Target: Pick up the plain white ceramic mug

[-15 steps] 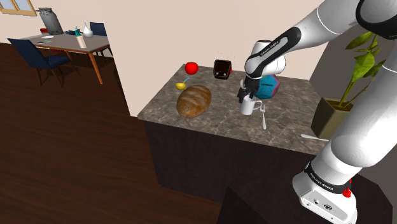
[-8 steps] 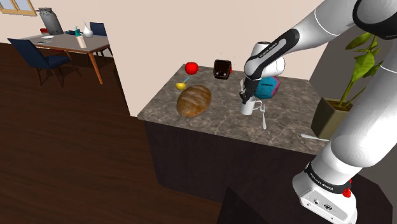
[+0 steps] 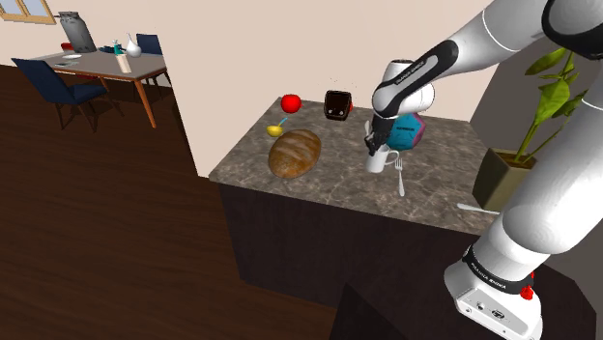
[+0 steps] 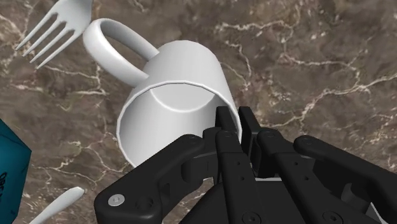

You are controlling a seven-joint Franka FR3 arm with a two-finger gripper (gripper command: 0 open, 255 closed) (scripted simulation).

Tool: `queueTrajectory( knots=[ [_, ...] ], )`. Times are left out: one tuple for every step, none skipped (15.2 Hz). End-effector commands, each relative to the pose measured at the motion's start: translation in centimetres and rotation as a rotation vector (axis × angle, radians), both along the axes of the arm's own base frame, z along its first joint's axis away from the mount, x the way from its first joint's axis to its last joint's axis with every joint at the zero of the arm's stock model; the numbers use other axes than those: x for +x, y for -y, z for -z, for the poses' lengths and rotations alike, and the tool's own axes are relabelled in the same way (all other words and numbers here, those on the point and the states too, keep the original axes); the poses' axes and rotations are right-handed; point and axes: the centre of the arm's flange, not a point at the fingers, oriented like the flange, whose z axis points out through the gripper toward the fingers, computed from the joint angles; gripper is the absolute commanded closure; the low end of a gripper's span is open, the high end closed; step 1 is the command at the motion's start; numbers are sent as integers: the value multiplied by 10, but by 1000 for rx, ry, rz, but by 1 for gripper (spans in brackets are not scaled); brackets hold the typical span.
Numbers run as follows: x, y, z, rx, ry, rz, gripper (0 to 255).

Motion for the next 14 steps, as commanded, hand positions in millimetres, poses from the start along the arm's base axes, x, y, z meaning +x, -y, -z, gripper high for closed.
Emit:
queueTrajectory(
  knots=[
    [0,-1,-11,0,0,0,255],
    [0,-1,-16,0,0,0,255],
    [0,-1,-21,0,0,0,255],
    [0,-1,-26,0,0,0,255],
    [0,-1,-32,0,0,0,255],
    [0,-1,-37,0,0,0,255],
    [0,-1,-42,0,0,0,255],
    [0,-1,-47,0,0,0,255],
    [0,-1,-53,0,0,0,255],
    [0,-1,-58,0,0,0,255],
    [0,-1,-63,0,0,0,255],
    [0,-1,-69,0,0,0,255],
    [0,-1,-69,0,0,0,255],
    [0,-1,-69,0,0,0,255]
  ],
)
